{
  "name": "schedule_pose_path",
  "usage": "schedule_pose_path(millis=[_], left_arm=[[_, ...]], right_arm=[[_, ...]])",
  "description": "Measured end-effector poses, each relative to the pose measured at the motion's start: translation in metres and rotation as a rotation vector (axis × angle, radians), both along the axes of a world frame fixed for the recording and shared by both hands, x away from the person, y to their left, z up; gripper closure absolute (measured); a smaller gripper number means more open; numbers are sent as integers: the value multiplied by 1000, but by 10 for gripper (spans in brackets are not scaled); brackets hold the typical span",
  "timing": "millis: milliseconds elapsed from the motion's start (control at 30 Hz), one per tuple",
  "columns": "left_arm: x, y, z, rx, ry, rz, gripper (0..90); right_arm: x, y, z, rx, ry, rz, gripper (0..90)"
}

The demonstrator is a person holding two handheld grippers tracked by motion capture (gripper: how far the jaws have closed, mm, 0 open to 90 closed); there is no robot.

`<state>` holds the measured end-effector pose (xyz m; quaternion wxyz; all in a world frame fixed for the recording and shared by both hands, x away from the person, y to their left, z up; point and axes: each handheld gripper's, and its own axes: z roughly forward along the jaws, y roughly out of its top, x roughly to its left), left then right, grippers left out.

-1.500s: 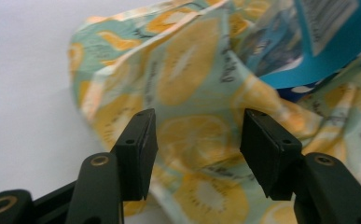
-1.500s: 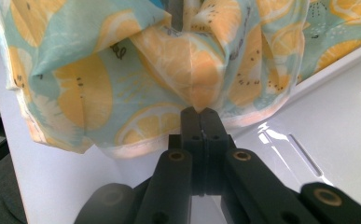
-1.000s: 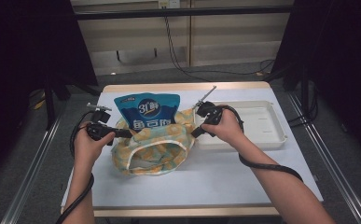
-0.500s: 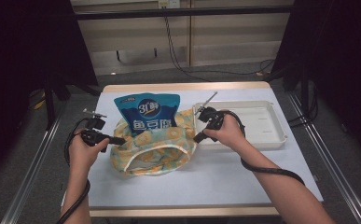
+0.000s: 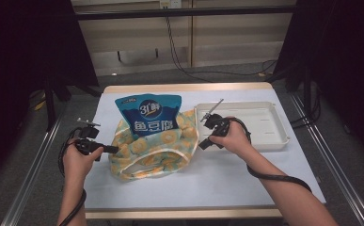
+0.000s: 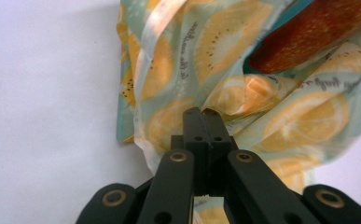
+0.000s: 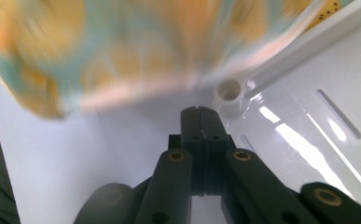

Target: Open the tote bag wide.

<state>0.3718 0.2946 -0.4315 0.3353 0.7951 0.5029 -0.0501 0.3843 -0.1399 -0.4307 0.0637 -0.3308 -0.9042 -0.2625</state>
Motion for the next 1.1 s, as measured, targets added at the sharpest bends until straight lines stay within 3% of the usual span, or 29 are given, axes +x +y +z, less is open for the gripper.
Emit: schedule_pose_path(millis=[33, 133, 167, 400, 500, 600, 733, 767, 867, 900, 1000, 1100], left_arm=[[0, 1, 1, 16, -6, -20, 900], [0, -3, 5, -13, -23, -8, 900], [0, -3, 7, -6, -28, -27, 900], [0, -7, 13, -6, -51, -41, 900], [0, -9, 14, -11, -56, -42, 900], [1, -9, 14, -9, -57, -40, 900], [1, -8, 14, -12, -63, -38, 900], [1, -8, 14, -11, -62, -37, 900], [1, -7, 13, -12, -58, -40, 900], [1, -6, 12, -5, -56, -40, 900], [1, -4, 12, 1, -53, -41, 900], [0, -3, 9, -6, -48, -19, 900]], right_arm=[[-1, 0, 1, 0, 0, -5, 889], [-1, -2, 9, 15, -21, -6, 784], [-1, -3, 14, 15, -30, -13, 786], [10, -10, 51, 53, -86, -61, 688], [16, -5, 62, 80, -100, -68, 581], [18, 8, 65, 95, -115, -63, 481], [21, 20, 62, 110, -121, -58, 438], [22, 23, 61, 107, -129, -55, 451], [26, 28, 55, 107, -114, -40, 643], [26, 29, 53, 105, -115, -34, 760], [23, 33, 43, 111, -79, 0, 893], [18, 33, 32, 86, -47, 18, 900]])
